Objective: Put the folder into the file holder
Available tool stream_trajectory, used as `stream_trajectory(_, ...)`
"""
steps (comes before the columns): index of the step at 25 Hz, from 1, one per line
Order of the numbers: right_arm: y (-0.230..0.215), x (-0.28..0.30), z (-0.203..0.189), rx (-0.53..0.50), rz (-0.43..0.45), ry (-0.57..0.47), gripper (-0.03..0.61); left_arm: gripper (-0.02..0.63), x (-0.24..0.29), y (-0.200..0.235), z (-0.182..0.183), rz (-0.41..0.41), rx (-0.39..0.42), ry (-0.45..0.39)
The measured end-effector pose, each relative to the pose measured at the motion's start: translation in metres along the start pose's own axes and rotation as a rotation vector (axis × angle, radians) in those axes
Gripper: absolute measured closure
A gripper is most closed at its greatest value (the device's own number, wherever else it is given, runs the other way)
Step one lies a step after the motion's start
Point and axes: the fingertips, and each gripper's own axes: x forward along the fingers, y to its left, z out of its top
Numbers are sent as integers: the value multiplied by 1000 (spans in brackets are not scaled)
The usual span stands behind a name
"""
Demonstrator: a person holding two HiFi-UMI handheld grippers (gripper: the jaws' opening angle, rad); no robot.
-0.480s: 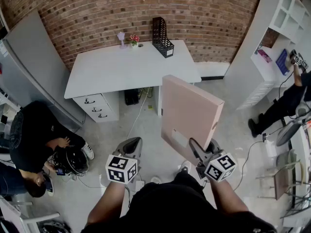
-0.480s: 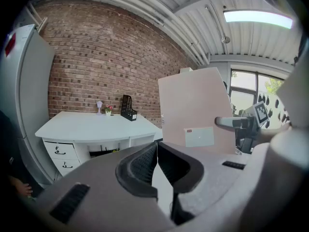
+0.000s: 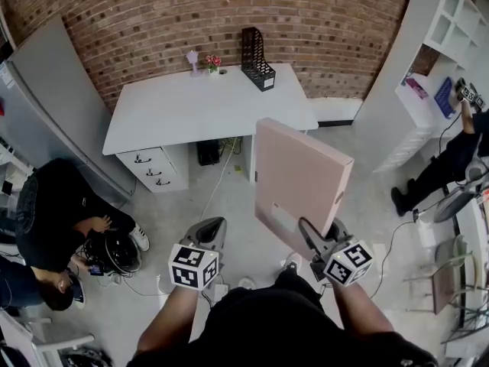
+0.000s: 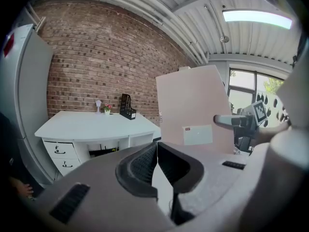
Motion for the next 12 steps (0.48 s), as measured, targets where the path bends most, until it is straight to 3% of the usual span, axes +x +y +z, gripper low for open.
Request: stream_trajectory(12, 7, 1, -29, -29, -39, 99, 413, 607, -8, 6, -20, 2, -17, 24)
